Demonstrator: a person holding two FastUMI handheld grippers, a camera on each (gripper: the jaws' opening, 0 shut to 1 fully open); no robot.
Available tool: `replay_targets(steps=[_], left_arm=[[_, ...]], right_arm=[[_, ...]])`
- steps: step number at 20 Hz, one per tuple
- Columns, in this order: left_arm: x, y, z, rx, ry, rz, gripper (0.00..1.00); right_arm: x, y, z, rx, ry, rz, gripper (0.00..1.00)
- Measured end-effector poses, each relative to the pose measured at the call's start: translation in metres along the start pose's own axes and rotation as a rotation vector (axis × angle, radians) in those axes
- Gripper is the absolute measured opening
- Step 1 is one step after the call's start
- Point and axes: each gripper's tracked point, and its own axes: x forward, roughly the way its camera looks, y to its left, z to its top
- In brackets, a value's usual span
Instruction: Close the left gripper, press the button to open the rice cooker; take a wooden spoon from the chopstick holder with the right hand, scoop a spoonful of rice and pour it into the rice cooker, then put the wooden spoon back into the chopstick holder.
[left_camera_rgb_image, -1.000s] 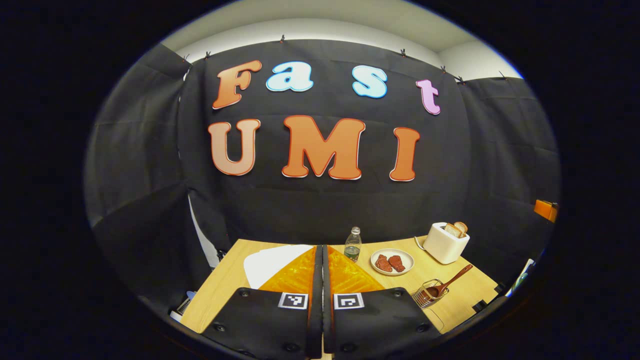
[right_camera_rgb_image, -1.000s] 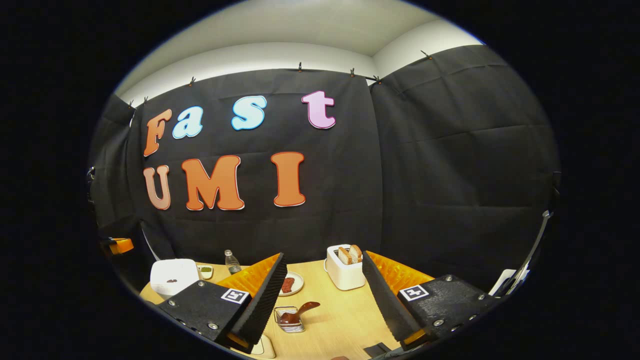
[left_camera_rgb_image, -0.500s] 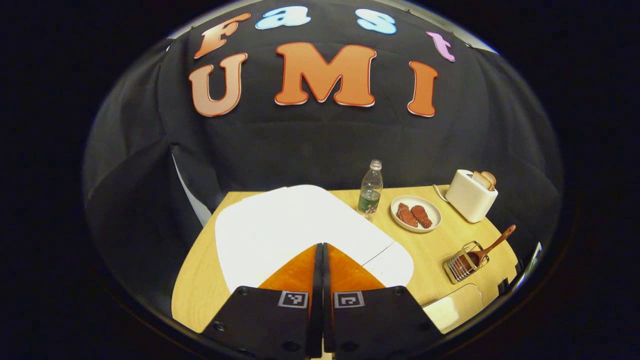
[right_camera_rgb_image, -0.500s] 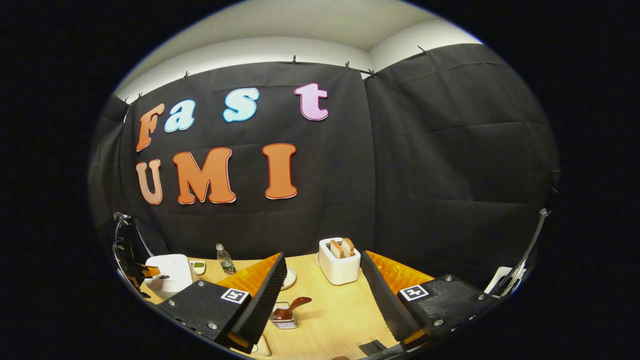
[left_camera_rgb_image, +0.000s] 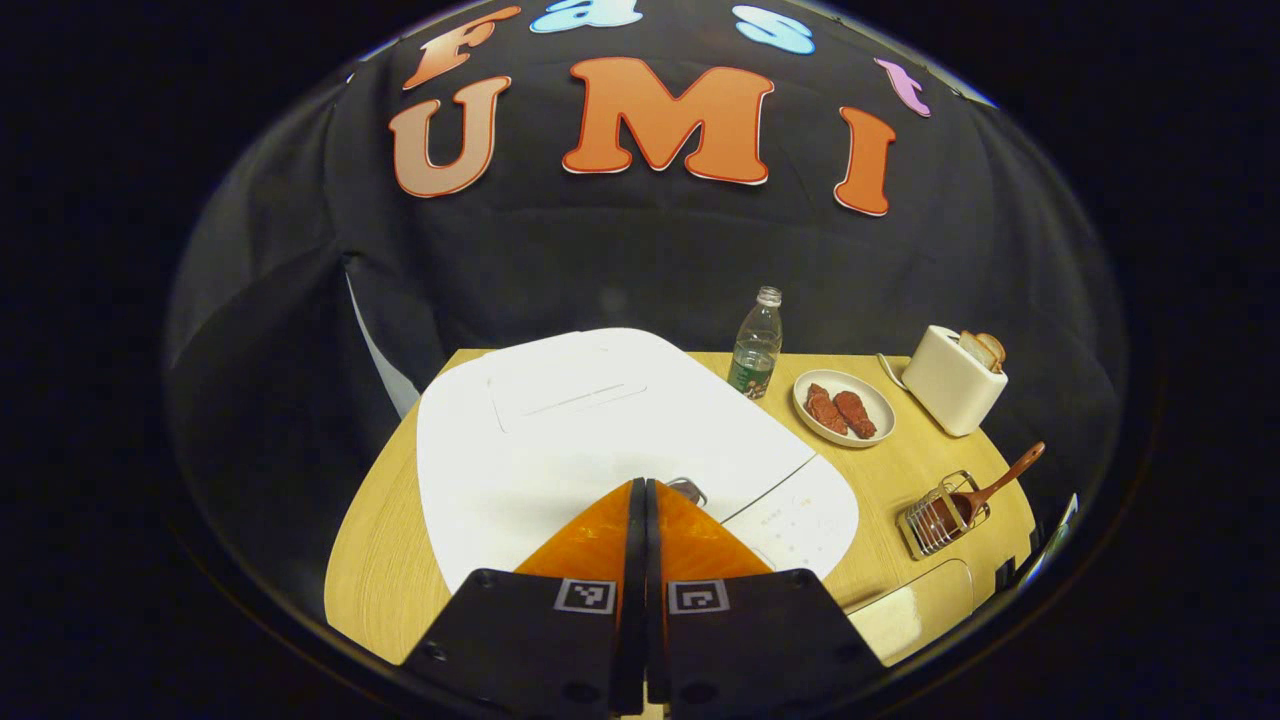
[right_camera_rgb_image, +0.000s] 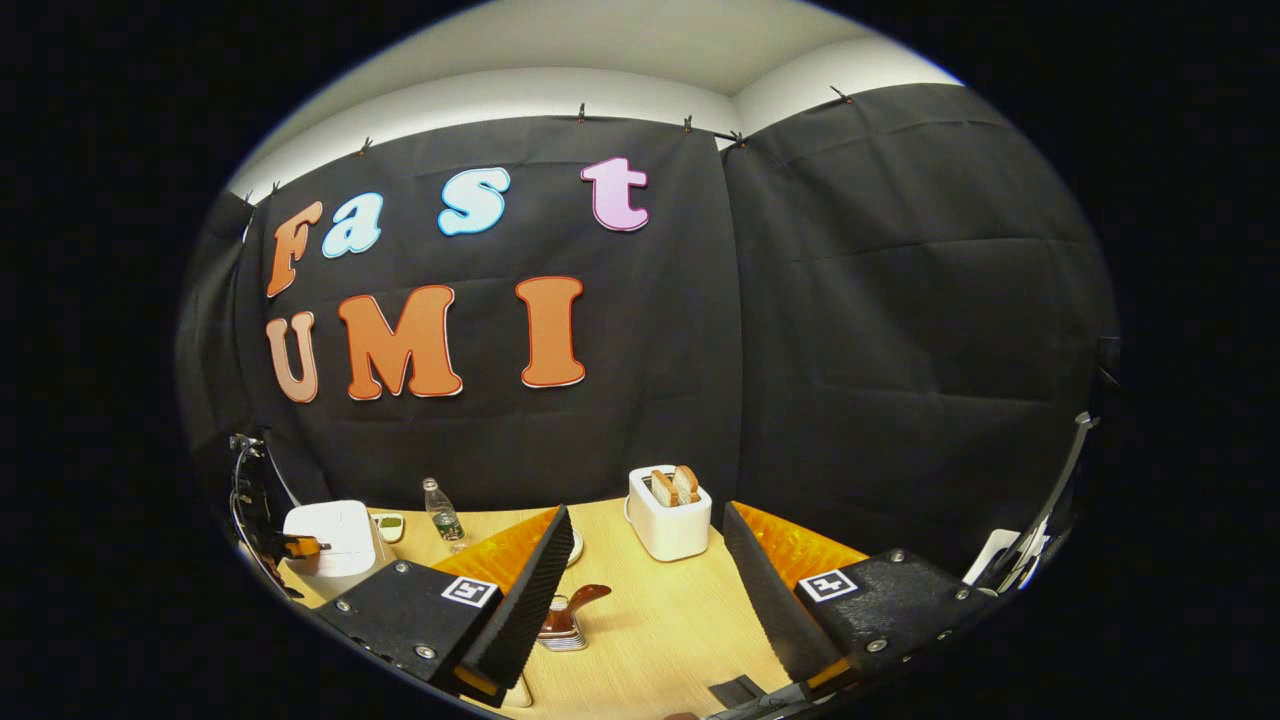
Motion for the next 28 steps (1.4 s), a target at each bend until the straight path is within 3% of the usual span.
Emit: replay_targets(steps=[5, 12, 21, 25, 28], left_arm=[[-0.039, 0.010, 0.060, 0.006, -0.144, 0.050, 0.05], [-0.127, 0.022, 0.144, -0.077, -0.369, 0.084, 0.05], [-0.221, 0.050, 0.158, -0.095, -0.483, 0.170, 0.05], [-0.257, 0.056, 0.156, -0.109, -0.523, 0.165, 0.05], [-0.282, 0.074, 0.152, -0.094, -0.540, 0.222, 0.04]], right_arm=[[0.001, 0.005, 0.007, 0.030, -0.039, 0.037, 0.94], [0.007, 0.012, -0.003, 0.125, -0.053, 0.104, 0.94], [0.057, 0.028, -0.064, 0.386, 0.005, 0.196, 0.94], [0.086, 0.031, -0.102, 0.397, 0.053, 0.172, 0.95], [0.101, 0.045, -0.129, 0.450, 0.112, 0.191, 0.95]])
